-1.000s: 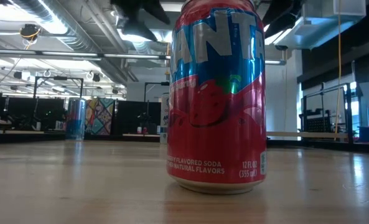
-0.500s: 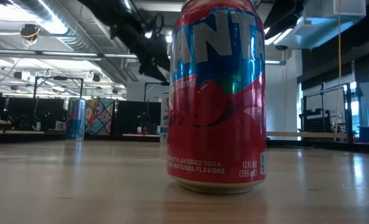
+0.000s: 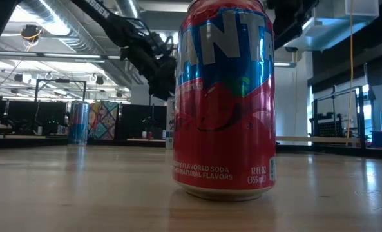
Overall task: Place canned beverage on shelf
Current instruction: Put the white-blue soda can on the shelf aligned with other white-blue soda can
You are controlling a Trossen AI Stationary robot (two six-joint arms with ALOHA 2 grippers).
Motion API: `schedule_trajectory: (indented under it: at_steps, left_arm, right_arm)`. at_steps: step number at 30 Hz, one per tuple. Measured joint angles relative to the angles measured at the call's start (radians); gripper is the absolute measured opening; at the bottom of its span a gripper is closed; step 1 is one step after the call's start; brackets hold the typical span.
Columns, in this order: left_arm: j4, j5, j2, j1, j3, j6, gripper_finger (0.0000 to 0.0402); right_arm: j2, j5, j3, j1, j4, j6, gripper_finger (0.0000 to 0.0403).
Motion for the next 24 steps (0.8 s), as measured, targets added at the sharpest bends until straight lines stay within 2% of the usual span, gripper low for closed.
schedule_trajectory:
  at_steps: [13,24]
  left_arm:
    - [0.002,-0.037,0.003,-0.005,-0.015,0.038,0.0351]
    - [0.003,-0.033,0.003,-0.012,-0.015,0.047,0.0256]
  right_arm:
    - [0.017,-0.002,0.0,-0.004,0.001,-0.026,0.0308]
    - [0.017,-0.002,0.0,-0.004,0.0,-0.014,0.0308]
